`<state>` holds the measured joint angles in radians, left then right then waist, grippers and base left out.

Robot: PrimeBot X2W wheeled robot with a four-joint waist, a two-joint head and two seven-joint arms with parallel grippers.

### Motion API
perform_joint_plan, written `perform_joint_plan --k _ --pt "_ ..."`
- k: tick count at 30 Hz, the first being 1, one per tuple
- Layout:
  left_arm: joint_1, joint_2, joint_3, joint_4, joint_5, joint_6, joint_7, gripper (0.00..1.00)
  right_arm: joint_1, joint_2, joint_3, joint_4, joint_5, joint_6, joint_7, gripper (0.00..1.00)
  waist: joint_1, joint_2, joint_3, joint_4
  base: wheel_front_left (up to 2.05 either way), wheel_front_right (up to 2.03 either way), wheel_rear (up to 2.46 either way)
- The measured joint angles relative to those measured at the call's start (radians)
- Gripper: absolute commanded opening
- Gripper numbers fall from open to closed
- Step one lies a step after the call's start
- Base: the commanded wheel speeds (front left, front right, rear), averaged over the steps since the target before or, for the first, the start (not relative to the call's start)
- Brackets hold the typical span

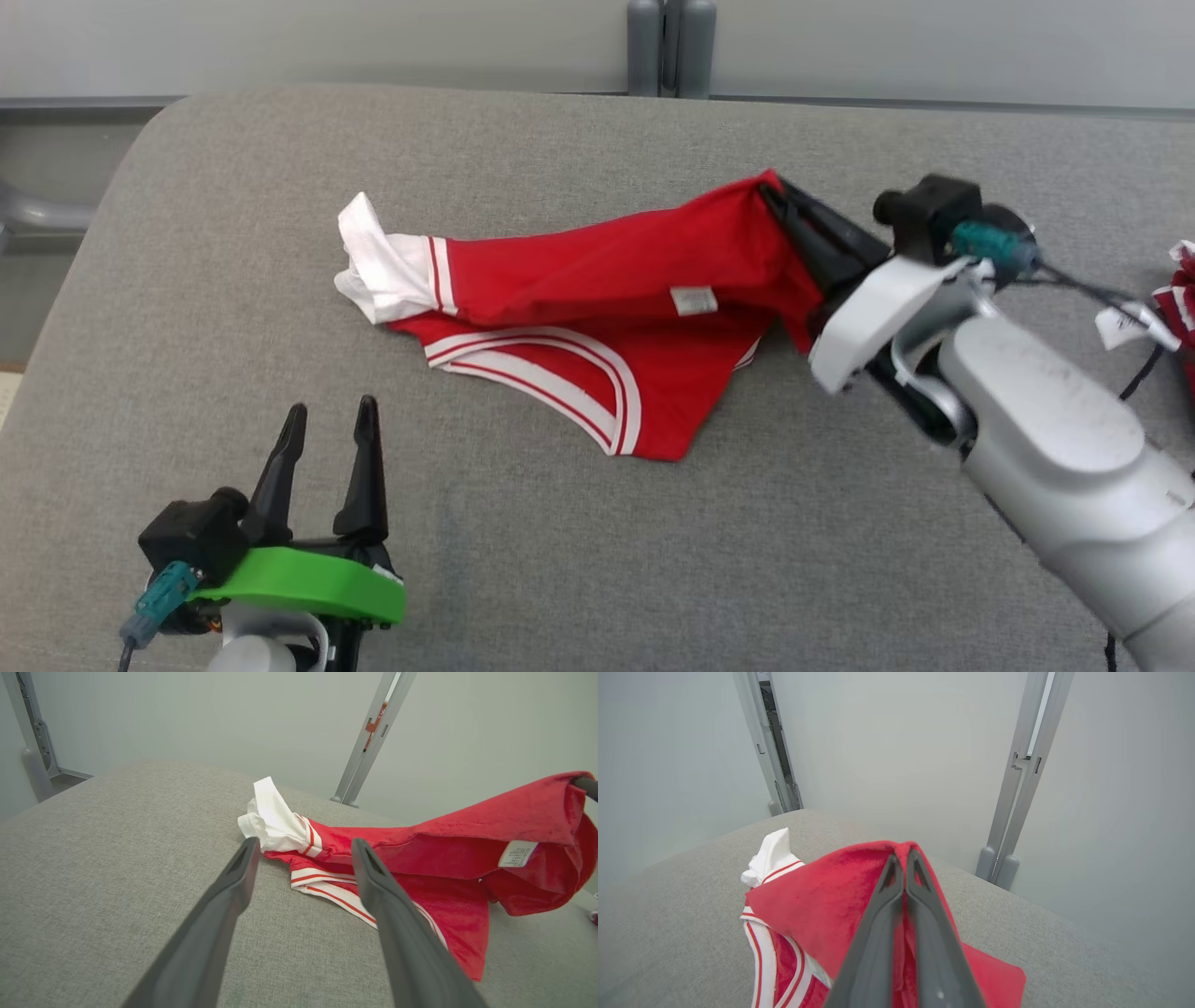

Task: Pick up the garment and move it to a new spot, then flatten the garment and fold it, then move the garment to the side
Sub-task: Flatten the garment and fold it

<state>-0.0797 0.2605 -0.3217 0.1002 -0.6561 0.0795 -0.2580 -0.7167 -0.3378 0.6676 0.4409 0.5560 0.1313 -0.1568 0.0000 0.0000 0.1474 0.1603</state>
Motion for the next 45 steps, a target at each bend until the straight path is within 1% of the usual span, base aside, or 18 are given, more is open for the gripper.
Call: perform_joint_plan --k 3,5,8,10,13,14,15,18,21,25,30,34,39,42,45 --pt "-0.042 -0.022 -0.021 0.015 0.018 -0.014 -0.002 1.0 -0.119 -0.034 -0.019 0.017 0.014 0.0 0.051 0.0 0.0 0.0 0.036 0.018 0.0 0.0 0.0" --pt "-0.076 -0.042 -0.038 0.035 0.026 -0.029 -0.002 1.0 -0.211 -0.066 -0.029 0.065 0.032 0.0 0.083 0.0 0.0 0.0 0.067 0.034 0.0 0.0 0.0" --pt "-0.121 -0.075 -0.058 0.064 0.035 -0.053 -0.003 1.0 -0.333 -0.099 -0.029 0.162 0.047 0.0 0.11 0.0 0.0 0.0 0.114 0.06 0.0 0.0 0.0" --pt "-0.148 -0.095 -0.071 0.087 0.044 -0.07 -0.003 1.0 -0.409 -0.115 -0.035 0.242 0.055 0.0 0.11 0.0 0.0 0.0 0.147 0.083 0.0 0.0 0.0" --pt "-0.178 -0.122 -0.071 0.12 0.055 -0.091 -0.004 1.0 -0.489 -0.117 -0.041 0.369 0.065 0.0 0.095 0.0 0.0 0.0 0.187 0.124 0.0 0.0 0.0" --pt "-0.181 -0.125 -0.069 0.125 0.058 -0.094 -0.004 1.0 -0.499 -0.113 -0.039 0.392 0.065 0.0 0.092 0.42 0.0 0.0 0.193 0.133 0.0 0.0 0.0" --pt "-0.185 -0.13 -0.063 0.134 0.063 -0.099 -0.004 1.0 -0.515 -0.103 -0.034 0.433 0.066 0.0 0.081 1.0 0.0 0.0 0.206 0.149 0.0 0.0 0.0" --pt "-0.186 -0.144 -0.044 0.154 0.086 -0.111 -0.004 1.0 -0.535 -0.072 -0.021 0.495 0.077 0.0 0.024 1.0 0.0 0.0 0.229 0.181 0.0 0.0 0.0" --pt "-0.186 -0.147 -0.034 0.166 0.102 -0.124 -0.004 1.0 -0.527 -0.037 0.01 0.5 0.1 0.0 -0.04 1.0 0.0001 0.0 0.234 0.193 0.0 0.0 0.0" --pt "-0.18 -0.138 -0.022 0.167 0.121 -0.131 -0.005 1.0 -0.463 -0.026 0.033 0.449 0.148 0.0 -0.089 1.0 0.0001 0.0 0.226 0.179 0.0 0.0 0.0" --pt "-0.168 -0.111 -0.022 0.161 0.139 -0.131 0.005 1.0 -0.328 -0.036 0.028 0.314 0.191 0.0 -0.103 1.0 0.0001 0.0 0.202 0.135 0.0 0.0 0.0" --pt "-0.155 -0.098 -0.043 0.155 0.136 -0.133 0.069 1.0 -0.2 -0.057 -0.044 0.182 0.179 0.0 -0.105 1.0 0.0001 0.0 0.172 0.084 0.0 0.0 0.0" --pt "-0.155 -0.088 -0.089 0.157 0.111 -0.142 0.196 1.0 -0.01 -0.059 -0.179 0.045 0.143 0.0 -0.105 1.0 0.0 0.0 0.123 -0.004 0.0 0.0 0.0" --pt "-0.171 -0.091 -0.116 0.166 0.098 -0.151 0.272 1.0 0.087 -0.048 -0.256 -0.016 0.116 0.0 -0.106 1.0 0.0 0.0 0.101 -0.056 0.0 0.0 0.0" --pt "-0.202 -0.094 -0.147 0.188 0.097 -0.157 0.342 1.0 0.166 -0.026 -0.312 -0.062 0.091 0.0 -0.106 1.0 0.0 0.0 0.084 -0.106 0.0 0.0 0.0"
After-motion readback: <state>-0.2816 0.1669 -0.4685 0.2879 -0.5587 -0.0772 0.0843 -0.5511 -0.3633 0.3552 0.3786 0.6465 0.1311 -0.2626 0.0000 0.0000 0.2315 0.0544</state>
